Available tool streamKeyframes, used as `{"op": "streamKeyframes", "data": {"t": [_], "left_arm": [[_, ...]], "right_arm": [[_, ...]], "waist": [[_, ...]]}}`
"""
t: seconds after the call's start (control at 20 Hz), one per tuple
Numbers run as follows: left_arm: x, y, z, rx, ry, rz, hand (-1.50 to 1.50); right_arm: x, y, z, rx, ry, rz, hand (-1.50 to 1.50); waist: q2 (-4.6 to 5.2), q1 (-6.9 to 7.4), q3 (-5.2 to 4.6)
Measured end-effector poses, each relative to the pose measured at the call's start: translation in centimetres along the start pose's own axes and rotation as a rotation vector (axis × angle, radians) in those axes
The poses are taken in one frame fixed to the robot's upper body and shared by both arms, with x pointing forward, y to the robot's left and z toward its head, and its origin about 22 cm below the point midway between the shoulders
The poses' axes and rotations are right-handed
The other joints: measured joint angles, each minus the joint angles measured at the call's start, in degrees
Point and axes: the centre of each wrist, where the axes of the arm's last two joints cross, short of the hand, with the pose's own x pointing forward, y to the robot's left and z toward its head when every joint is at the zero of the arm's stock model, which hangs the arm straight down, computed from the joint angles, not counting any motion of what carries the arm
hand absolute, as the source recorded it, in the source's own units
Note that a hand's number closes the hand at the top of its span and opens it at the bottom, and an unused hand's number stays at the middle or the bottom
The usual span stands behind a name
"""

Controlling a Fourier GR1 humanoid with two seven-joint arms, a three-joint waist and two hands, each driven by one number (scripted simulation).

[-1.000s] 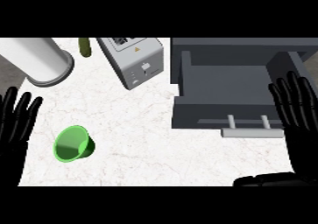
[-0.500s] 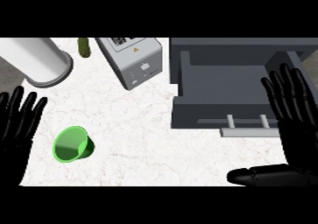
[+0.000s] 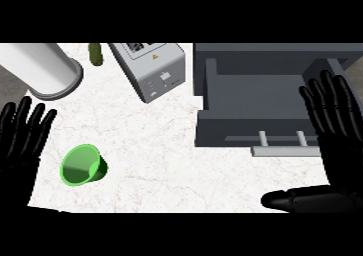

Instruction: Pick up the cup, place it into the drawer and close the drawer

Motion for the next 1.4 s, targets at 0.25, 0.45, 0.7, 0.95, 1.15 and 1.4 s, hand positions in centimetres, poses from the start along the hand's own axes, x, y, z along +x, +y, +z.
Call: {"op": "streamKeyframes", "data": {"t": [0.25, 0.45, 0.7, 0.95, 1.15, 1.4], "left_arm": [[-0.3, 0.4, 0.8, 0.021, 0.022, -0.007, -1.50], [-1.7, 1.2, 1.8, 0.046, 0.055, -0.014, -1.50], [-2.9, 2.2, 2.1, 0.071, 0.100, -0.031, -1.50], [-5.1, 3.5, 3.7, 0.105, 0.134, -0.063, -1.50], [-6.9, 5.0, 4.1, 0.132, 0.152, -0.072, -1.50], [-8.7, 6.2, 5.3, 0.135, 0.173, -0.087, -1.50]], "right_arm": [[0.2, -0.2, -0.7, -0.015, -0.005, 0.006, -1.50], [-0.1, -0.4, 0.0, -0.013, -0.006, 0.003, -1.50], [-0.1, -0.8, -0.4, -0.013, -0.009, 0.007, -1.50], [0.0, -1.1, -0.2, -0.011, -0.008, 0.007, -1.50], [-0.2, -1.4, -0.6, -0.006, -0.005, 0.015, -1.50], [0.5, -1.3, -0.5, -0.004, 0.003, 0.007, -1.50]], "waist": [[-0.01, 0.08, 0.00], [-0.01, 0.04, -0.01], [0.00, 0.03, 0.00], [0.00, 0.01, -0.01], [0.03, -0.01, -0.01], [0.02, -0.04, 0.01]]}}
